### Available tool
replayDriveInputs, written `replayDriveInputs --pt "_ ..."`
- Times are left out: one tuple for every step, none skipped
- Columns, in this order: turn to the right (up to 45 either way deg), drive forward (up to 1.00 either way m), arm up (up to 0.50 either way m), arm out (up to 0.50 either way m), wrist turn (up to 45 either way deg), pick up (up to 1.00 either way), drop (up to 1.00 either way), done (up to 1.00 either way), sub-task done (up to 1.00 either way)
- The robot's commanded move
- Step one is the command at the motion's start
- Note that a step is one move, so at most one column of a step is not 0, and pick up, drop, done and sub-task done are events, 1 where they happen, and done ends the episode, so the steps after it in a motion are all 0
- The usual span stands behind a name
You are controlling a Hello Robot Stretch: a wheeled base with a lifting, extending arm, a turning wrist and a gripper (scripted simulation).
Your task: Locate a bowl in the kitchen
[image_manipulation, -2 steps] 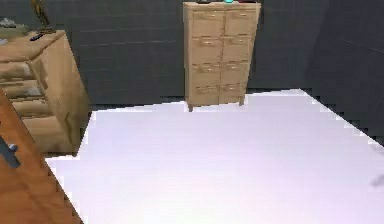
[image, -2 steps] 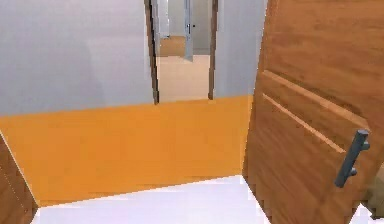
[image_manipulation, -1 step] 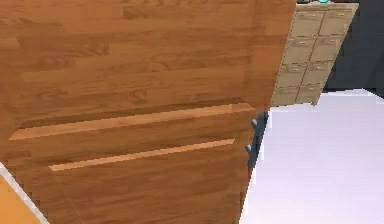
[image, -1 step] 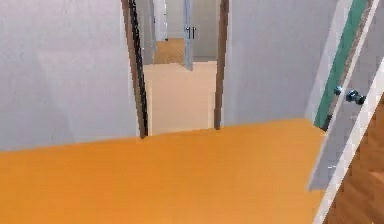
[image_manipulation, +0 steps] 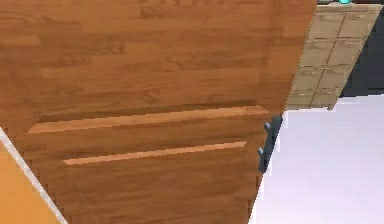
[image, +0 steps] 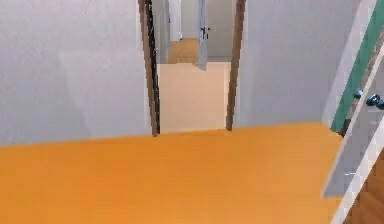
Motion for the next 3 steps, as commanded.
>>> replayDriveInputs --pt "0.0 1.0 0.0 0.0 0.0 0.0 0.0 0.0 0.0" --pt "0.0 1.0 0.0 0.0 0.0 0.0 0.0 0.0 0.0" --pt "0.0 0.2 0.0 0.0 0.0 0.0 0.0 0.0 0.0"
